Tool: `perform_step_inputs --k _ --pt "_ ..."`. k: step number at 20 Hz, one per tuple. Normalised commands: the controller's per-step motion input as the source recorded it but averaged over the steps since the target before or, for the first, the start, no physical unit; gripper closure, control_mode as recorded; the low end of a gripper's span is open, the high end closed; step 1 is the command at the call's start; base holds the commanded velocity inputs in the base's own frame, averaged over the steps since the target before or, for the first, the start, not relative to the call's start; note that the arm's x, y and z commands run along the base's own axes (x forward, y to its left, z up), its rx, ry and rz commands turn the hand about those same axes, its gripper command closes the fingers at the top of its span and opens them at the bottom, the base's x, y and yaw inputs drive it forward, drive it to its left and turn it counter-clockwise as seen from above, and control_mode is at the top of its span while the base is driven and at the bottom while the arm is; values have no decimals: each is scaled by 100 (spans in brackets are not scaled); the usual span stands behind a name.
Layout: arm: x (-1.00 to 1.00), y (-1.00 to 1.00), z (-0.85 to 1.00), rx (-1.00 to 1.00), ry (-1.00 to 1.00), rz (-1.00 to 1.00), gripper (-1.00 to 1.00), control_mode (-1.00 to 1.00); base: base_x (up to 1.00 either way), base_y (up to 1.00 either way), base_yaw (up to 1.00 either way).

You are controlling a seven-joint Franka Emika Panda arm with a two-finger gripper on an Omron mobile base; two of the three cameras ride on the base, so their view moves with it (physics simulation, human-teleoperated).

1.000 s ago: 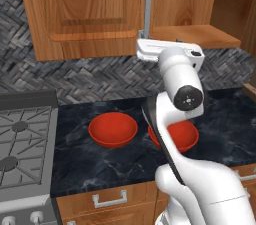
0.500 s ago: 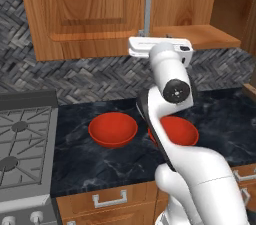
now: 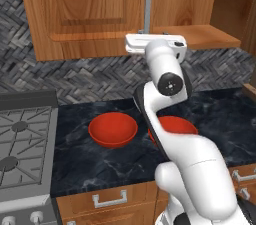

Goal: Open the cabinet. Pick the bowls from the counter and place them in the cabinet. Then close the cabinet.

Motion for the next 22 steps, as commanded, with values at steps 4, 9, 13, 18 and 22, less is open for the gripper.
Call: perform_step_inputs --k 4,9,13,18,22 --pt "37 0 0 0 0 0 -100 -100 0 0 0" --pt "49 0 0 0 0 0 -100 -100 0 0 0" --pt "41 0 0 0 0 0 -100 -100 0 0 0" --pt "35 0 0 0 0 1 -100 -100 0 0 0" --pt "39 0 0 0 0 0 -100 -100 0 0 0"
